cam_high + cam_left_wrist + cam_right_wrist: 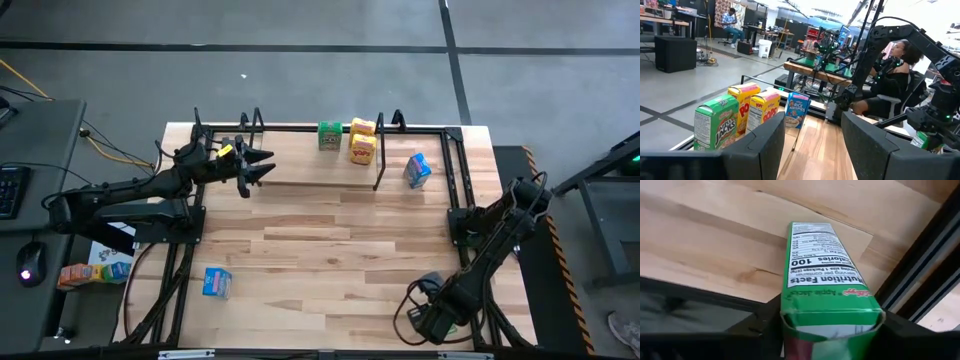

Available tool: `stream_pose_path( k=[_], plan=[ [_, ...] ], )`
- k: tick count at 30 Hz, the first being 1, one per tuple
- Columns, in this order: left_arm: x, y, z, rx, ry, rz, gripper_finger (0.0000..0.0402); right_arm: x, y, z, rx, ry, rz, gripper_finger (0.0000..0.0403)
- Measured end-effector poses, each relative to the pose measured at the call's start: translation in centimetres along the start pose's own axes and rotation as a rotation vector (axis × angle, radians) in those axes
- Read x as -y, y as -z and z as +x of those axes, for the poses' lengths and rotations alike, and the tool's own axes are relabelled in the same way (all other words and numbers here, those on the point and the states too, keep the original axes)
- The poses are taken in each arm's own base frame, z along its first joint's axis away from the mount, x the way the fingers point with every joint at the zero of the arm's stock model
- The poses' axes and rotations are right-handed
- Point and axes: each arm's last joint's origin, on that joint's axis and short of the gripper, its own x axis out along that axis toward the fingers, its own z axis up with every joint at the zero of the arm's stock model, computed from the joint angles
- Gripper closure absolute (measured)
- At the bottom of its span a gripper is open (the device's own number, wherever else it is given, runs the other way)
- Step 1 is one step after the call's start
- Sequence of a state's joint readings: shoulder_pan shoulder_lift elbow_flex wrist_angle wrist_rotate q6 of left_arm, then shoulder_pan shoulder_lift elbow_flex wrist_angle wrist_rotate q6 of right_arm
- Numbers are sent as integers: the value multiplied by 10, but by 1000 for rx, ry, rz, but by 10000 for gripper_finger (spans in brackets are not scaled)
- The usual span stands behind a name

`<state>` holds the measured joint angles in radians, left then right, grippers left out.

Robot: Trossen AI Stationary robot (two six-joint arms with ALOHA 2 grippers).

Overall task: Stack cereal on shelf
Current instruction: Put the green cereal box on the shelf aligned with the other green cereal box

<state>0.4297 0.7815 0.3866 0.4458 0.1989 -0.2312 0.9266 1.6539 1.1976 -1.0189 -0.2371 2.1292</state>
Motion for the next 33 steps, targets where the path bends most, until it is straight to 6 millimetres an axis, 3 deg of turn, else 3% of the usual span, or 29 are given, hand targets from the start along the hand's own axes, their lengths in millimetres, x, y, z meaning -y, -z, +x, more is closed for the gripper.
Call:
stream_pose_path(
  k=[5, 13, 17, 25, 28, 33],
  plan=[
    [0, 0, 0, 0, 0, 5, 216, -6, -6, -9, -24, -63, -94, 256],
    [0, 0, 0, 4, 1, 6, 216, -13, -37, -55, 150, -362, -302, 263],
    [1, -2, 0, 21, 5, 10, 216, -19, -76, -83, 332, -458, -400, 264],
    [0, -2, 0, 23, 5, 11, 216, -54, -180, -146, 540, -617, -662, 264],
    [0, -2, 0, 22, 4, 11, 216, -59, -214, -180, 633, -505, -724, 264],
    [1, -3, 0, 26, 5, 13, 216, -67, -258, -230, 789, -113, -723, 264]
  ],
)
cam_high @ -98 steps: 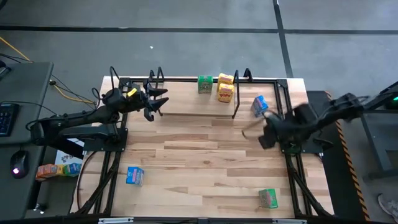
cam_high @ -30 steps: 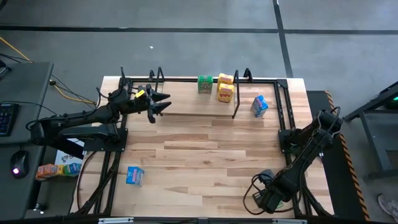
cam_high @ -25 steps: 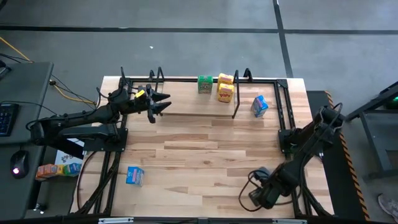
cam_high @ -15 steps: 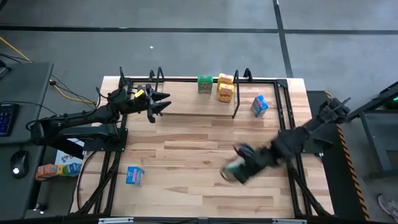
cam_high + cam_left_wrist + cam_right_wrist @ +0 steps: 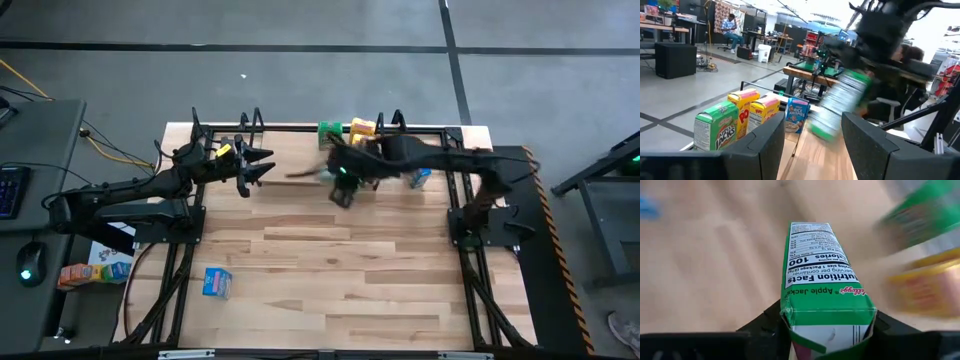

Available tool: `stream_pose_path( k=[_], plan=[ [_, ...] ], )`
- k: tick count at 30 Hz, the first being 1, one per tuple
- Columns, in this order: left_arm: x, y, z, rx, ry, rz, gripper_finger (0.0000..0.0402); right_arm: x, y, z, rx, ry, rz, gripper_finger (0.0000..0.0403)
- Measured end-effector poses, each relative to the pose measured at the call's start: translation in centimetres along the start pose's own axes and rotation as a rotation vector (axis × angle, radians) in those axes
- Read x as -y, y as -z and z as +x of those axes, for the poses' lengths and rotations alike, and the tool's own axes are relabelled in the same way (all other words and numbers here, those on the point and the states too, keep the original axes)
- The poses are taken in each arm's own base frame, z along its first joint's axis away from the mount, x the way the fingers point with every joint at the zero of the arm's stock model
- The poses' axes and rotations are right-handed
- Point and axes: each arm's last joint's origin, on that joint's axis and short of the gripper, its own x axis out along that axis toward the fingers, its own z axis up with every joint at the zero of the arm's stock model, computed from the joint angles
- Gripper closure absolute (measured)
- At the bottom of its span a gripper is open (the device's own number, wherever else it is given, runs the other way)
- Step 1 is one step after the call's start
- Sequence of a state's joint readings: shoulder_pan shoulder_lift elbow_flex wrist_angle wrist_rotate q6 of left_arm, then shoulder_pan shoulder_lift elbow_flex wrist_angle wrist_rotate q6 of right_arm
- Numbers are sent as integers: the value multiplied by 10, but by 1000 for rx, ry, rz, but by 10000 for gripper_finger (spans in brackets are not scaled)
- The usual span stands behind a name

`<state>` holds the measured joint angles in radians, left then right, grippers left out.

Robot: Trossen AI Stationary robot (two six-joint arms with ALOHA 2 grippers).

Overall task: Stack cereal on shelf
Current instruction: Put the green cereal box on the shelf aligned with the other green cereal box

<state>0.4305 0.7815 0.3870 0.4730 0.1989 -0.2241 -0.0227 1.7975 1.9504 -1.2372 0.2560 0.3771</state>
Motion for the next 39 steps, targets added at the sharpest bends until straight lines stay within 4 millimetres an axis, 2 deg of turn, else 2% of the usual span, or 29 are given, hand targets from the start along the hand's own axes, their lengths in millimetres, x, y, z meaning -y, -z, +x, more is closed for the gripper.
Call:
stream_pose_path(
  k=[4, 7, 14, 17, 23, 31, 39],
  plan=[
    [0, -1, 0, 7, 0, 2, 216, 20, -37, 13, -34, 180, -80, 264],
    [0, -1, 0, 11, 0, 2, 216, 34, -53, 41, -82, 209, -89, 264],
    [0, -1, 0, 7, -1, 1, 216, 77, -39, 121, -326, 215, -152, 264],
    [0, -1, 0, 15, -3, 4, 216, 90, -36, 141, -372, 189, -108, 264],
    [1, -5, 0, 50, 1, 28, 216, 96, -38, 155, -352, 103, -103, 264],
    [1, -5, 0, 50, 0, 28, 216, 91, -47, 153, -278, -3, -120, 264],
    [1, -5, 0, 49, -1, 28, 216, 90, -52, 156, -219, -18, -136, 264]
  ],
)
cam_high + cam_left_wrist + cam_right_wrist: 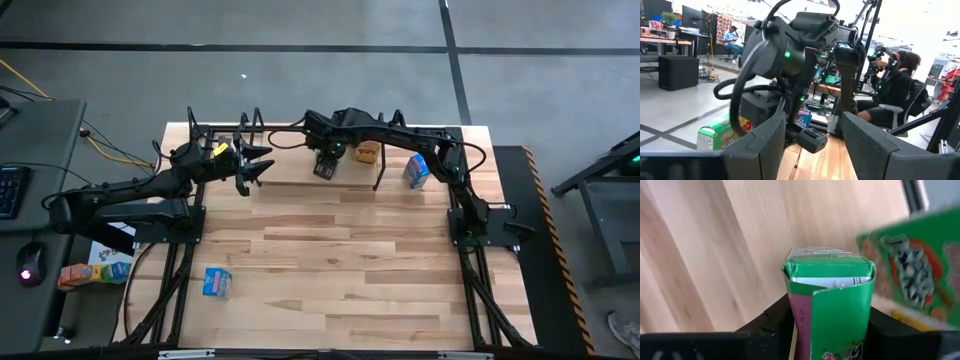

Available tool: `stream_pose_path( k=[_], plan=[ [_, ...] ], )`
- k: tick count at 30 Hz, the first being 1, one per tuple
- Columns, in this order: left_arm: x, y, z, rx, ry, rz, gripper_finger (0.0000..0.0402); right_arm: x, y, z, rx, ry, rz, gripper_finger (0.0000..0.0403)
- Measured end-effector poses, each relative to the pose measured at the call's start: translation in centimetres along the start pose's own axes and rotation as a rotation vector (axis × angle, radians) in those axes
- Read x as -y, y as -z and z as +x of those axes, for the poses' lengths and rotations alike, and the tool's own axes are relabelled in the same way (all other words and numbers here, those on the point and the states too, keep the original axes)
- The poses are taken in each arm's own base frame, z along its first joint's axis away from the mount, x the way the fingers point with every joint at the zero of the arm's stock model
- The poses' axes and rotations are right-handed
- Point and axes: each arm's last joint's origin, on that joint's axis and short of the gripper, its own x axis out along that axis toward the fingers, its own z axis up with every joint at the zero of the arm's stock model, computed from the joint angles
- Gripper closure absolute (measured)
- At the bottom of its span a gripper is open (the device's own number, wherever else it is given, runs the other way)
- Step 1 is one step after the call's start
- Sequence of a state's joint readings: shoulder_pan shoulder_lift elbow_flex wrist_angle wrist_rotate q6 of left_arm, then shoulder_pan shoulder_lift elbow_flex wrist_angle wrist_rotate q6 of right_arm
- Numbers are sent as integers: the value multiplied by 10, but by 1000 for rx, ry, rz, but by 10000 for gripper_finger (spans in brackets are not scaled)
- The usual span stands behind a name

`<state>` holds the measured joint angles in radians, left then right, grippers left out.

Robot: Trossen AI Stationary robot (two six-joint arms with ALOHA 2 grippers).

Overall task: Stack cereal on shelf
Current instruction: Put the green cereal box on the shelf aligned with the other green cereal box

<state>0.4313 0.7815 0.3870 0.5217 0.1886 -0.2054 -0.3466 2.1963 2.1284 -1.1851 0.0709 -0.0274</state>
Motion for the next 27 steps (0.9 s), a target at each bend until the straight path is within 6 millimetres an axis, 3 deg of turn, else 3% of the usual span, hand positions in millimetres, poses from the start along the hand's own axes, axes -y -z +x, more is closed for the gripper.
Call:
stream_pose_path(
  k=[4, 15, 19, 27],
  plan=[
    [0, 0, 0, -1, 0, 0, 216, 1, -6, 0, 57, 29, -8, 248],
    [0, 0, 0, -1, -1, -1, 216, 7, -4, 0, 38, 119, -23, 152],
    [0, 0, 0, -1, -1, -1, 216, 7, -2, -1, 11, 138, -55, 147],
    [0, 0, 0, -1, -1, 15, 216, 10, 2, -23, -46, 164, -85, 146]
  ],
)
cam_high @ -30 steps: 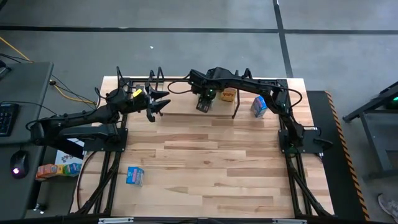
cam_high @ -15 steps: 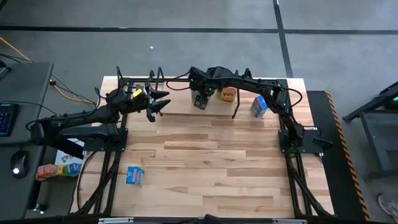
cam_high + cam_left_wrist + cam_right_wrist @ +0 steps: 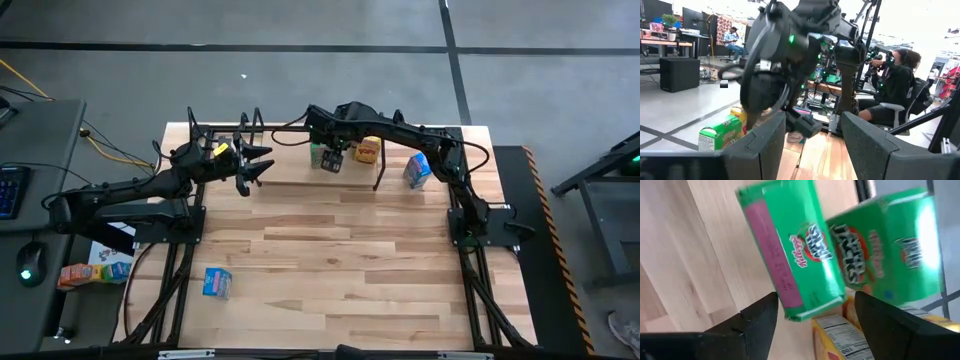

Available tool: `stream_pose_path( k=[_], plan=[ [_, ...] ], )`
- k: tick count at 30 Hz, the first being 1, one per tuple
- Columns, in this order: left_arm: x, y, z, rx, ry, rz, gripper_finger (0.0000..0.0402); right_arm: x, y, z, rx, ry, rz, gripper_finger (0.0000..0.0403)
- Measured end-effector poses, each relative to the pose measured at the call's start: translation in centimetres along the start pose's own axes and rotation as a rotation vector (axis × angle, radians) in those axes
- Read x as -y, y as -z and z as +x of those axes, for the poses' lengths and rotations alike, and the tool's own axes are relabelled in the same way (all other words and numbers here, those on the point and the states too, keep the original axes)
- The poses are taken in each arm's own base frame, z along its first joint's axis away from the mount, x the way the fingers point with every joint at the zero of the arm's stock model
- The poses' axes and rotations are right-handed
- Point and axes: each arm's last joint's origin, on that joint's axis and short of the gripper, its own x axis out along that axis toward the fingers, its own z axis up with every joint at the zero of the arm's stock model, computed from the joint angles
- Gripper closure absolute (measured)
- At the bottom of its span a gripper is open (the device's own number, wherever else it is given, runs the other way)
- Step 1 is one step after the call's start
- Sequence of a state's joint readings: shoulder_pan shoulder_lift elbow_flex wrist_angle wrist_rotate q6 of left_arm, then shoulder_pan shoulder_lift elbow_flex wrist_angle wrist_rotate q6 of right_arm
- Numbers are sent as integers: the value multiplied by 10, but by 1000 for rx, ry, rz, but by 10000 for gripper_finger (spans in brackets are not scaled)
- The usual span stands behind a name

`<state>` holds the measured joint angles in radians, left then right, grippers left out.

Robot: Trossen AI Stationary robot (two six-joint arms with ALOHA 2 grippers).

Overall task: Stack cereal on shelf
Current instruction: Put the green cereal box on the shelf aligned with the other green cereal box

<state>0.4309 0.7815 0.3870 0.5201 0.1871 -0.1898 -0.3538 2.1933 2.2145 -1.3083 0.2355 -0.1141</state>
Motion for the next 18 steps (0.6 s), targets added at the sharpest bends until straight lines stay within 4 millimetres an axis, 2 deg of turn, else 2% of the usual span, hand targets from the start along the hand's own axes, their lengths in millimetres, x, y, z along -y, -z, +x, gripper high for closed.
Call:
stream_pose_path(
  k=[8, 12, 15, 18],
  plan=[
    [0, 1, 0, -12, -2, -1, 216, 4, 6, -22, -43, -17, -14, 146],
    [0, 2, 0, -19, -3, -2, 216, 3, 3, -31, 14, -100, -34, 154],
    [0, 0, 0, -5, 0, 1, 216, -2, -9, -37, 162, -168, -68, 186],
    [0, -1, 0, 15, 3, 6, 216, -8, -28, -41, 369, -203, -88, 245]
  ],
)
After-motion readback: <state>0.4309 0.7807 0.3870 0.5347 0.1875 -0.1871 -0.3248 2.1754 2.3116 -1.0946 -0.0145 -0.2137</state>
